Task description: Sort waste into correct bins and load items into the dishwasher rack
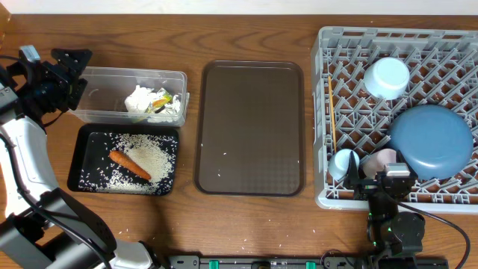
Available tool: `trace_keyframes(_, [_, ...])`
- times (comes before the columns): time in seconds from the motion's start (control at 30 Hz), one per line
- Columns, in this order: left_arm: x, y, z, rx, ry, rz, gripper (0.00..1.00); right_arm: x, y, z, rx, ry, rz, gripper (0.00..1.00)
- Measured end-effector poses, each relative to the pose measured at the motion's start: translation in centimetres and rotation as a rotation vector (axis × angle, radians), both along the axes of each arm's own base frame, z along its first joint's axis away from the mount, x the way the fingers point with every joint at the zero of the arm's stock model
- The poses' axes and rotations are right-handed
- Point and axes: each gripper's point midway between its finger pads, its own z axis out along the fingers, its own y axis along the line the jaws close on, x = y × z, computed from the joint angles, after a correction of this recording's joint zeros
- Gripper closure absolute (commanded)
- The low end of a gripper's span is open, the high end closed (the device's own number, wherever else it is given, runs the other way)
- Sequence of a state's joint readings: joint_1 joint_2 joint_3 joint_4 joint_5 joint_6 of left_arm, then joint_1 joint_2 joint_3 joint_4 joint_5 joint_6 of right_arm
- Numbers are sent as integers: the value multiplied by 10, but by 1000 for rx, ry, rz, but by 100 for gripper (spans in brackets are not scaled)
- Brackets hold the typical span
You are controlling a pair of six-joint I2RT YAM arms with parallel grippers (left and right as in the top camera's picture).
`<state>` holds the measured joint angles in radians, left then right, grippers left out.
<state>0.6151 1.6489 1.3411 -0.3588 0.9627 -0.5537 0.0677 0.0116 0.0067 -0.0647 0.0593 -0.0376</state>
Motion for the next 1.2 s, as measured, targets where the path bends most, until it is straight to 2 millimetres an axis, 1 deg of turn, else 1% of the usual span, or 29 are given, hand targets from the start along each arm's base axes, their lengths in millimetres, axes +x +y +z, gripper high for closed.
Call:
trace_keyframes(0.03, [-1,-1,4,5,-7,0,4,0,0,0,0,0,0,1])
trace_keyframes(0.1, [-5,-5,20,28,-39,-3,4,0,0,0,0,0,0,1])
trace_keyframes(0.17, [-12,-14,44,63,-90,-12,4,0,0,0,0,0,0,1])
trace_keyframes(0.23, [-20,-30,71,102,-150,-32,4,0,0,0,0,0,1,1])
trace_keyframes(0.3, [-30,-53,100,143,-218,-69,4,0,0,0,0,0,1,1])
trace_keyframes(0.33, [-36,-69,114,162,-254,-97,4,0,0,0,0,0,1,1])
trace_keyframes(0.37, [-41,-82,124,173,-281,-122,4,0,0,0,0,0,1,1])
trace_keyframes(0.43, [-53,-115,144,193,-339,-190,4,0,0,0,0,0,2,1])
trace_keyframes(0.5, [-66,-149,160,203,-393,-269,4,0,0,0,0,0,2,1])
trace_keyframes(0.63, [-96,-206,185,207,-484,-410,4,0,0,0,0,0,2,1])
trace_keyframes(0.77, [-131,-241,208,213,-575,-502,4,0,1,0,0,0,3,1])
trace_keyframes(0.9, [-172,-259,232,230,-677,-551,4,0,1,0,0,0,3,1])
trace_keyframes(1.03, [-206,-264,250,251,-762,-563,4,0,1,0,0,0,3,1])
trace_keyframes(1.13, [-226,-265,257,267,-810,-559,4,0,1,0,0,0,3,1])
trace_keyframes(1.2, [-239,-265,255,273,-829,-558,4,0,1,0,0,1,3,1])
